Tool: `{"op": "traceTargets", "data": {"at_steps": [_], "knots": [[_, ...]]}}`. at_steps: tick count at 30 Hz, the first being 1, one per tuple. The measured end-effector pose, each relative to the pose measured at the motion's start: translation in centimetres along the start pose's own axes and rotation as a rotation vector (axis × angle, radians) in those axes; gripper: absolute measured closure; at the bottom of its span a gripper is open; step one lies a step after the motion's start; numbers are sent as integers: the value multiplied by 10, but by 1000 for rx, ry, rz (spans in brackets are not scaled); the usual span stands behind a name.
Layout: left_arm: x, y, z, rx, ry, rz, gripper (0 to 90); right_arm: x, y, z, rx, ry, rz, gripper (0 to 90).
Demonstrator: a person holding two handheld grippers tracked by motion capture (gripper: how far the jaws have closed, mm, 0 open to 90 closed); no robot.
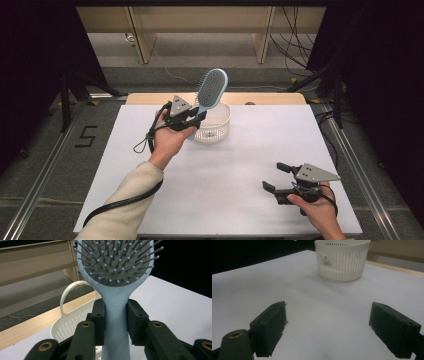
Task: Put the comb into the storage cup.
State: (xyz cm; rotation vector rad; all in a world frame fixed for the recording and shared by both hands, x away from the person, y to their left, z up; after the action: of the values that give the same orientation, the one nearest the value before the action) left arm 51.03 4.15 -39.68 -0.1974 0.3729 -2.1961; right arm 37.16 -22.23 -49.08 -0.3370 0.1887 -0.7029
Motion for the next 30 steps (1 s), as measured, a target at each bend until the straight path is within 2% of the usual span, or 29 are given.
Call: {"op": "traceTargets", "data": {"at_steps": [14, 30], "knots": [[-3, 3, 3, 1, -9, 4, 699, 0, 0, 0, -2, 1, 1, 154], [-4, 6, 6, -1, 1, 4, 699, 0, 0, 0, 0, 0, 1, 154]]}}
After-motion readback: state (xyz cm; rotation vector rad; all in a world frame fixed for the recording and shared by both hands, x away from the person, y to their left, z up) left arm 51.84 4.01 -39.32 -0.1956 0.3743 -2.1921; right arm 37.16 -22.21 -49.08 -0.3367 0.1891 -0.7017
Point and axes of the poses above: each handheld gripper's, and its own axes: y roughly forward along the jaws, z roughly out of its top, x roughly to its right, the point moved 8 cm from there along y, roughly forward along the jaws
